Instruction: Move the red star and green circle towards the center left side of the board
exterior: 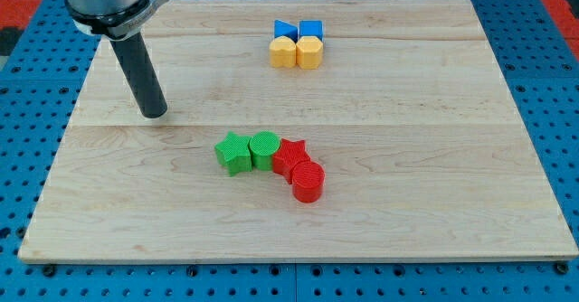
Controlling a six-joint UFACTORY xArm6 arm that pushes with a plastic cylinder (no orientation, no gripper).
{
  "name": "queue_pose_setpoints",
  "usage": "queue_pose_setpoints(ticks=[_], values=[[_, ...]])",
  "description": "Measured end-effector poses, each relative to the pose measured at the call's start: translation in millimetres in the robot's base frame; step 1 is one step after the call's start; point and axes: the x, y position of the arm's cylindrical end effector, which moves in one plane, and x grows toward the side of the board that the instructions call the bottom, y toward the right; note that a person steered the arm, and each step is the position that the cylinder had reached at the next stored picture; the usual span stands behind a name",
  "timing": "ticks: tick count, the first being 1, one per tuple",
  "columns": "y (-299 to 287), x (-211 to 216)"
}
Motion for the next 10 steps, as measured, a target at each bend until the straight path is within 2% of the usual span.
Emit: queue_pose_setpoints(ticks=[1, 2, 3, 4, 5, 7, 10], values=[[0.0, 0.0], [97.8, -15.2], [211.2, 29.5], [301.5, 117.9], [253.9, 148.1], [164.0, 88.0], [137.0, 38.4]])
